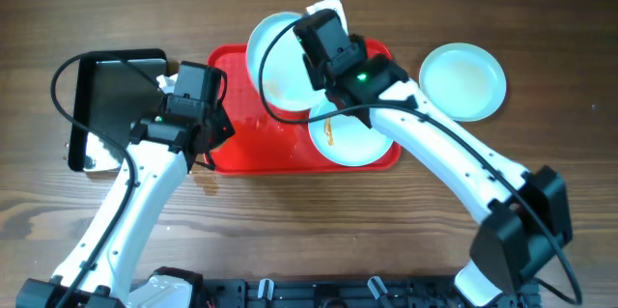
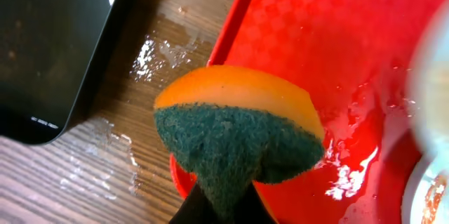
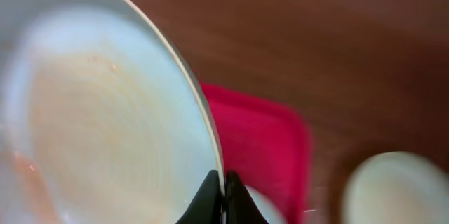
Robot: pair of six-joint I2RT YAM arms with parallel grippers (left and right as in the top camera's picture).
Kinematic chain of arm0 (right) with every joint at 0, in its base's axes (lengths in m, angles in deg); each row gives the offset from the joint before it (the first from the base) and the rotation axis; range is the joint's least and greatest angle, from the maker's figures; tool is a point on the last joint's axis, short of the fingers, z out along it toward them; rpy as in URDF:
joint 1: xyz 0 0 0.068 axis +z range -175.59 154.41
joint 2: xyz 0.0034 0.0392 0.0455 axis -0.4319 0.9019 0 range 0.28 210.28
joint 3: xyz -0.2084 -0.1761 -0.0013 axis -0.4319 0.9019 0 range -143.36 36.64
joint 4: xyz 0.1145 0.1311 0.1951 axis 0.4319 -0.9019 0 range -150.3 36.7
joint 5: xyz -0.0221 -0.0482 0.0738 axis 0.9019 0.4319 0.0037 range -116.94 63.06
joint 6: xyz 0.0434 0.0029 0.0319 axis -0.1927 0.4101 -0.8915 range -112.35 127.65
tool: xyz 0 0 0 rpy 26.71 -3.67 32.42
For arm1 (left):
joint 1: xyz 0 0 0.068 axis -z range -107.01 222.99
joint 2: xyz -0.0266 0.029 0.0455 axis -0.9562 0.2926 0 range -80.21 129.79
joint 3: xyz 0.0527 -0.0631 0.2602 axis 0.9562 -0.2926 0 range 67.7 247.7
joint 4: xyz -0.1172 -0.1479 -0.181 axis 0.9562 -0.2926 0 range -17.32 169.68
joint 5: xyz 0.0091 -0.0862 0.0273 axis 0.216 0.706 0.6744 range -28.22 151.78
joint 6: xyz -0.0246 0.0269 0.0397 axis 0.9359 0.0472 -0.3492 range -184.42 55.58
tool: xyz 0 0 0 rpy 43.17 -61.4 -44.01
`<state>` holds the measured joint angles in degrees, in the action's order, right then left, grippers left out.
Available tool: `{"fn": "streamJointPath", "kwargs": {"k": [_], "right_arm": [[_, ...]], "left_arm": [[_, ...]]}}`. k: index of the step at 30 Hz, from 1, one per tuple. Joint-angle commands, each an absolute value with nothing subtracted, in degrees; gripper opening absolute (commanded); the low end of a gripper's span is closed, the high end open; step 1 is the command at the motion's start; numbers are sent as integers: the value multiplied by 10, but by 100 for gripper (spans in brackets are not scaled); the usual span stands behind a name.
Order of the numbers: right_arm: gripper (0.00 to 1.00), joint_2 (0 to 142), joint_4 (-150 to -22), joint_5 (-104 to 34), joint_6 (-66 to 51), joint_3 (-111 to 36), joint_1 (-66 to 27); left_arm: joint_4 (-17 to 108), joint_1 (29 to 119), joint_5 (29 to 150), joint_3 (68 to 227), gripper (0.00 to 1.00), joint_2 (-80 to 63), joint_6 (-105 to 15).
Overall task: Clean dirty plates on tray and stack at the side
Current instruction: 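Lift the top plate with the right gripper and carry it right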
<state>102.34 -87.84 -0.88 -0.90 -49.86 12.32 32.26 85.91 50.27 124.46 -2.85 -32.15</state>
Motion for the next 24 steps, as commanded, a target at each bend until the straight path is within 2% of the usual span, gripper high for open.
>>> {"fn": "streamJointPath", "kwargs": {"k": [1, 4, 6, 14, 24], "right_arm": [[4, 1015, -881, 145, 119, -504, 149], [4, 1015, -875, 282, 156, -504, 184], [4, 1015, -873, 320, 156, -504, 199], [4, 1016, -869, 369, 156, -504, 239], [4, 1016, -852, 453, 156, -504, 241]], "left_arm": [[309, 846, 511, 1248, 4, -24, -313], [292, 846, 511, 1248, 4, -24, -313], [287, 846, 511, 1247, 4, -24, -313], [283, 846, 511, 1231, 4, -24, -313], [284, 846, 511, 1231, 4, -24, -313]]}}
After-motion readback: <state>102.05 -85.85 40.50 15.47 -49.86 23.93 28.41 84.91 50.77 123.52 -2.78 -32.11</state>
